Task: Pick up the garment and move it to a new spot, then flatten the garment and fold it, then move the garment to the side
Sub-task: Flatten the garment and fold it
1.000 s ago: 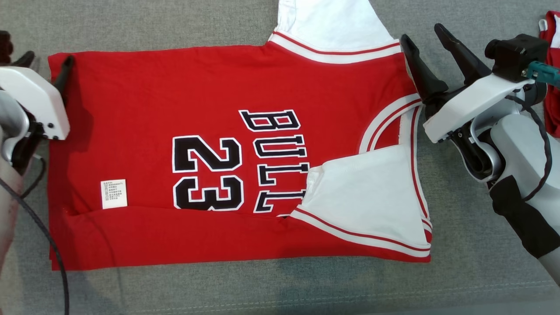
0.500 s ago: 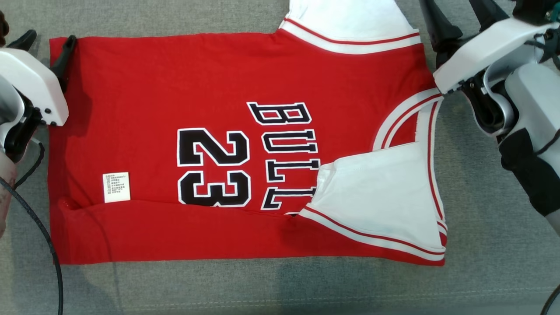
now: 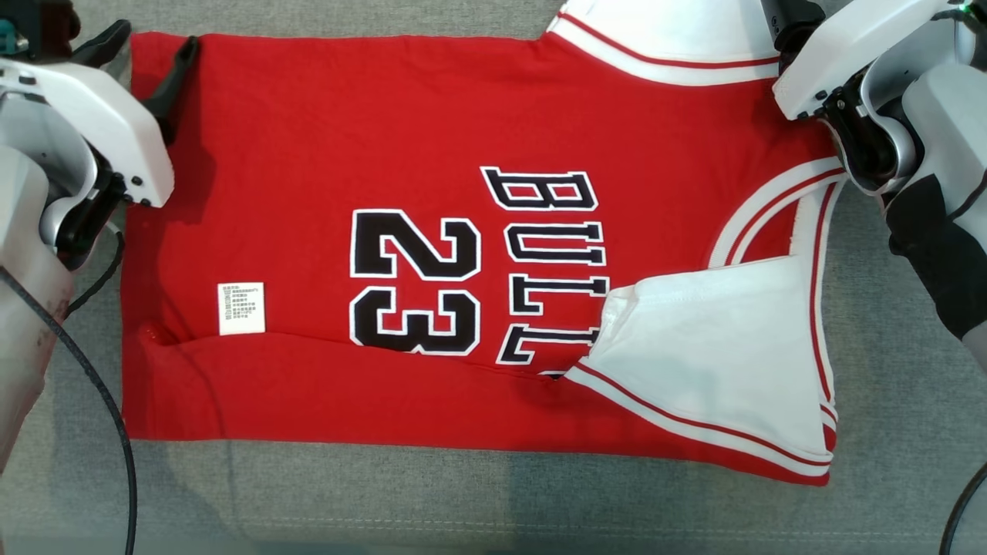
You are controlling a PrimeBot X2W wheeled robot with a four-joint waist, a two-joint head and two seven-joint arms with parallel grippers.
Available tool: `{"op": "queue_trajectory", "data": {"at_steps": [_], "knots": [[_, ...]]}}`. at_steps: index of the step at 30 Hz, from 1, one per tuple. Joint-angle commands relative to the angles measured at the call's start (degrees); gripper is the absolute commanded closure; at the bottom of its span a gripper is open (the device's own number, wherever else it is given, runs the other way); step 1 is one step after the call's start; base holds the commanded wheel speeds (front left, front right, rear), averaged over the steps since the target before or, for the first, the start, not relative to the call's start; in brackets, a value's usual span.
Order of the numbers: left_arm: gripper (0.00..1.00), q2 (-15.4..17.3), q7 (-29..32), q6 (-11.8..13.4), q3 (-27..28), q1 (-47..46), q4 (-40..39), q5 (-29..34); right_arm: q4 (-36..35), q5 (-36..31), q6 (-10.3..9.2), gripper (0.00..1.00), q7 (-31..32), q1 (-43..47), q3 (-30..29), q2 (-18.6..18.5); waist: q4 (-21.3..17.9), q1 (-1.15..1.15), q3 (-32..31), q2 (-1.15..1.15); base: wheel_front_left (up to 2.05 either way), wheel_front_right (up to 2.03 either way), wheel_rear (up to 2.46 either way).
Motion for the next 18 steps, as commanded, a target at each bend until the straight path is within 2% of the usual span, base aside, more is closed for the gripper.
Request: {"op": "queue_trajectory", "data": {"at_steps": [1, 11, 18], "knots": [[0.0, 2.7, -0.6, -0.4, 1.0, -2.8, -1.4, -0.9, -0.1, 0.6, 0.17, 0.0, 0.5, -0.3, 0.5, 0.9, 0.5, 0.0, 0.2, 0.0, 0.0, 0.0, 0.0], [0.0, 2.1, -1.8, -0.4, -4.0, -4.2, -3.7, -4.9, 5.1, 3.0, 0.17, 0.0, 6.5, -4.0, 3.1, 2.6, 2.5, 0.0, 1.3, 0.0, 0.0, 0.0, 0.0], [0.0, 2.8, -2.0, -0.4, -7.0, -4.6, -5.4, -8.1, 6.4, 4.0, 0.17, 0.0, 6.6, -4.9, 4.3, 3.1, 3.4, 0.0, 2.0, 0.0, 0.0, 0.0, 0.0]]}}
